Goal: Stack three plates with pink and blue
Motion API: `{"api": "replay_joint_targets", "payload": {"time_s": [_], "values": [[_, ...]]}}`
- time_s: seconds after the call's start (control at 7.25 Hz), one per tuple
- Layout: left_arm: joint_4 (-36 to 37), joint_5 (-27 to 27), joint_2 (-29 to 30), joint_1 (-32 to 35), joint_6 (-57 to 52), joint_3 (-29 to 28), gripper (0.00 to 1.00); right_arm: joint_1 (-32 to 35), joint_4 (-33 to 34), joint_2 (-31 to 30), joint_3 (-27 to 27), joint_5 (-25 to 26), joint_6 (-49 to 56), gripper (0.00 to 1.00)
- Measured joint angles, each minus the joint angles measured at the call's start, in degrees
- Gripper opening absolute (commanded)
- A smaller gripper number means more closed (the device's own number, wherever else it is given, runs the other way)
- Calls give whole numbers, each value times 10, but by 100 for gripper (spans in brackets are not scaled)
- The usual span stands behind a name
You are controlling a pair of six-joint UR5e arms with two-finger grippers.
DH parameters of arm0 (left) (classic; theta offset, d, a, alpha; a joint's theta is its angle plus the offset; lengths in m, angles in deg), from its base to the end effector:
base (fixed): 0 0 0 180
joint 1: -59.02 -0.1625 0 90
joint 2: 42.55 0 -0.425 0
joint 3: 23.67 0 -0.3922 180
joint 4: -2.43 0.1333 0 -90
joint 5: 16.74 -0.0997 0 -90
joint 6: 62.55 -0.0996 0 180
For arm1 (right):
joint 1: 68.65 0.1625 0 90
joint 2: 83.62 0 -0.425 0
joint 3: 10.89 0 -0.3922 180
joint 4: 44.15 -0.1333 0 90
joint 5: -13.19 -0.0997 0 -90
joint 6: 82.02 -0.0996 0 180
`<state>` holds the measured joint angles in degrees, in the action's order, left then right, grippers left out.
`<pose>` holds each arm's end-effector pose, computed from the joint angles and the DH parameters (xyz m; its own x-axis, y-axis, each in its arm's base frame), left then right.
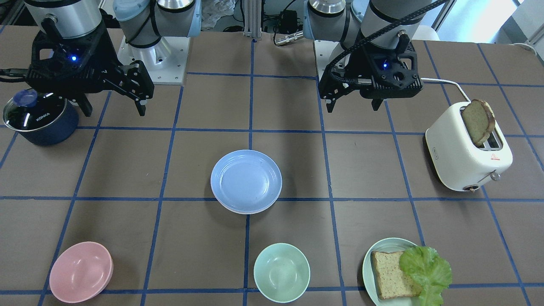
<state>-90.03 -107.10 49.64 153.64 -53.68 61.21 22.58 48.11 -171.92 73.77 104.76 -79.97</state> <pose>-0.1732 -0.4961 0.5085 -0.9972 -0.0742 -0.0049 -0.0741 0.9972 -0.0091 0.1416 -0.5105 0.5234 -0.9981 -0.0542 0.0309 -0.0571 0.9932 -0.1018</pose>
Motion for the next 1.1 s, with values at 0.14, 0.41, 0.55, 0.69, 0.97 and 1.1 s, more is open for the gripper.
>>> {"api": "replay_joint_targets", "payload": {"time_s": [0.14, 0.41, 0.55, 0.69, 0.97, 1.1], "values": [[0, 0, 0, 0, 0, 0, 100, -2, -1, 0, 1, -2, -3, 100], [0, -1, -1, 0, 0, -1, 100, -5, 0, 1, 2, -8, -5, 100], [0, -1, -1, 0, 0, -1, 100, -6, 1, 0, 2, -8, -5, 100], [0, -2, -1, 0, 0, -1, 100, -6, 1, 0, 2, -7, -6, 100], [0, -1, 0, 0, 0, -1, 100, -7, 1, 0, 2, -4, -6, 100], [0, 0, 0, 0, 0, -2, 100, -7, 1, 0, 2, -3, -6, 100]]}}
